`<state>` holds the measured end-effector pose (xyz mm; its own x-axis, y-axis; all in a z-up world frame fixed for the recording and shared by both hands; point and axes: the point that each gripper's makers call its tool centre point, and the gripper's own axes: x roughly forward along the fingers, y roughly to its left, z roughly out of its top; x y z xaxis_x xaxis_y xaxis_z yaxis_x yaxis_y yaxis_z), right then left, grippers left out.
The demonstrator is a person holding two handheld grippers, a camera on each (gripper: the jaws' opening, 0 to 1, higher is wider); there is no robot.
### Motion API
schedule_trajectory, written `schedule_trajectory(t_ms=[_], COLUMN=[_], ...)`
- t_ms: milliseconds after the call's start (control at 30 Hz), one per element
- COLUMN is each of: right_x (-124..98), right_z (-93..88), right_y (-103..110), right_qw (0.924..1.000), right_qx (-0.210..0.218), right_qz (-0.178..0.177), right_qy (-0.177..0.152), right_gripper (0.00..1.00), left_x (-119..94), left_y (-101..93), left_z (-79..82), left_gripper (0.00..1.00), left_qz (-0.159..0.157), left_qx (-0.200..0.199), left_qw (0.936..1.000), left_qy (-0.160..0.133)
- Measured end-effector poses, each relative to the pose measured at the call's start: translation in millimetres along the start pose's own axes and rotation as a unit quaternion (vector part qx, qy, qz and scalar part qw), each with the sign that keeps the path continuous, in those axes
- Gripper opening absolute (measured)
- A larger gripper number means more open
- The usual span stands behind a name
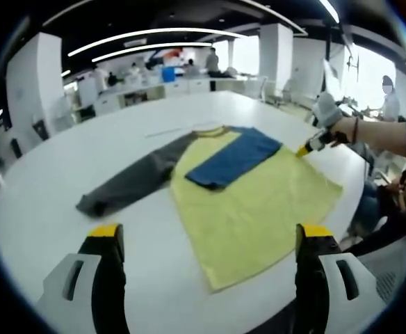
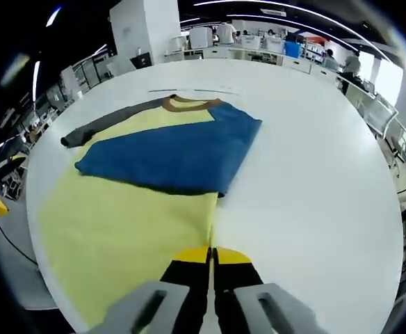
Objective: Fold the garment on the visible template until the final outline fits inside the template.
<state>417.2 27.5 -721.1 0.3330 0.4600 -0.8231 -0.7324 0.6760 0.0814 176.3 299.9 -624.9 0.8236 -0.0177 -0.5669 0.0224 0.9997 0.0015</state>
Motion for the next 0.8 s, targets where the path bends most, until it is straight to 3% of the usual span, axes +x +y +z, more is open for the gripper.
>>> schedule_trajectory(t_ms=[367,800], right_x=[1,-2], right_z=[-1.0,-6.9], right_y=[-3,-21], right_qw=[0.9999,0.9996], right_qx=[-0.009,-0.004], right_qz=[-0.010,-0.024], right_qy=[0.005,0.012], right_gripper=[0.00,0.00], left_x=[-3,-3], left_y=[2.8,7.0], left_z=[-2.4,-2.5], left_gripper=[0.99,0.99], left_qz=[0.005,0.010], left_qx=[-0.006,-0.011], left_qw=[1.0000,0.9999], left_qy=[0.001,0.000])
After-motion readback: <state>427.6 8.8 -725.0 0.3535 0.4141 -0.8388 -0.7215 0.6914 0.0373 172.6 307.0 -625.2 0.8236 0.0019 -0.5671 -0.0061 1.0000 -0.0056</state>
